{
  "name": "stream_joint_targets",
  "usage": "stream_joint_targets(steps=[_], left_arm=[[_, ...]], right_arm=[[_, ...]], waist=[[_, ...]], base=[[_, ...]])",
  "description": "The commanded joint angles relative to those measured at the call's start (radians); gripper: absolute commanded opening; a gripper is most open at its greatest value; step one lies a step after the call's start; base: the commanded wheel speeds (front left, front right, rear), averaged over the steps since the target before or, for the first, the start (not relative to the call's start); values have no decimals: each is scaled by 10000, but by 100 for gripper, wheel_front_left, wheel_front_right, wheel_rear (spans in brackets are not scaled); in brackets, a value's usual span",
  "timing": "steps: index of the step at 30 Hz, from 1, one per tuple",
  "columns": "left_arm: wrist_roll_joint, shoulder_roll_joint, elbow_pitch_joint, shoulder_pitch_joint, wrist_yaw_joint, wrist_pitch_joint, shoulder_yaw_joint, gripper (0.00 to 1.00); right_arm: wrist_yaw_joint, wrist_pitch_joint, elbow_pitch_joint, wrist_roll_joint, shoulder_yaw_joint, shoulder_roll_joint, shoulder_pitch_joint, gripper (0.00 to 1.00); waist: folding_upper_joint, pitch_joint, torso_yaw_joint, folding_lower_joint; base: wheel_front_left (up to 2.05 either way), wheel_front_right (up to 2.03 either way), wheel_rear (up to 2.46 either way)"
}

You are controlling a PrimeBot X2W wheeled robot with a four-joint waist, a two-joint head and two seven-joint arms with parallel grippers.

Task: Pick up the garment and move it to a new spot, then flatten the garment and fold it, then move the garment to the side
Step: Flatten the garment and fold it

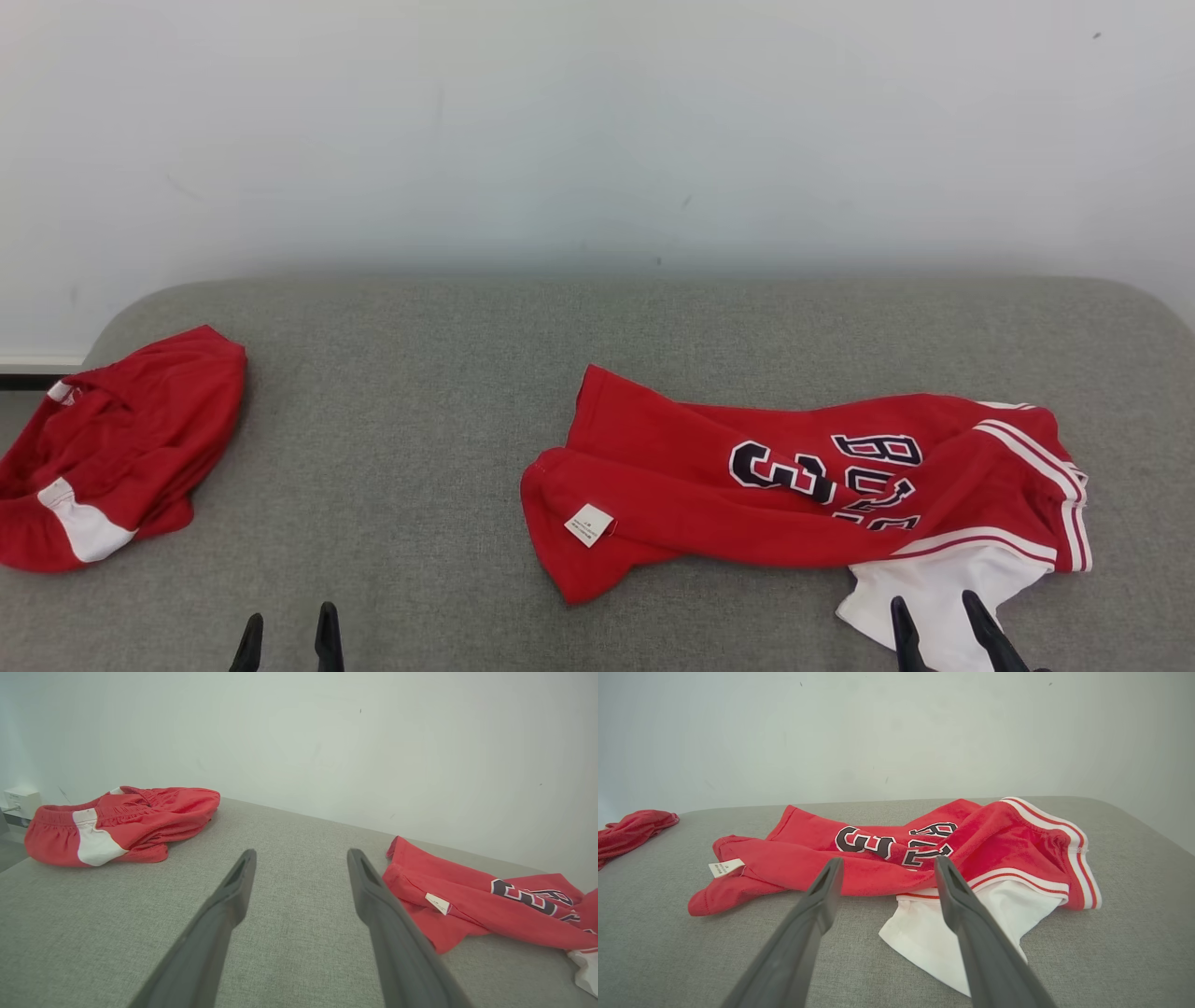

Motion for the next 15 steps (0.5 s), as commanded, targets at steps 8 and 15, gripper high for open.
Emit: stream_joint_targets(steps=[8, 15], left_arm=[[294, -7, 165, 364, -19, -30, 121, 100], [300, -7, 217, 335, -52, -30, 77, 100]], right_arm=[[-22, -368, 307, -72, -111, 23, 207, 100], [-22, -400, 418, 84, -230, 33, 59, 100]], waist=[[0, -222, -133, 1], [0, -159, -209, 1]], base=[[0, 0, 0], [0, 0, 0]])
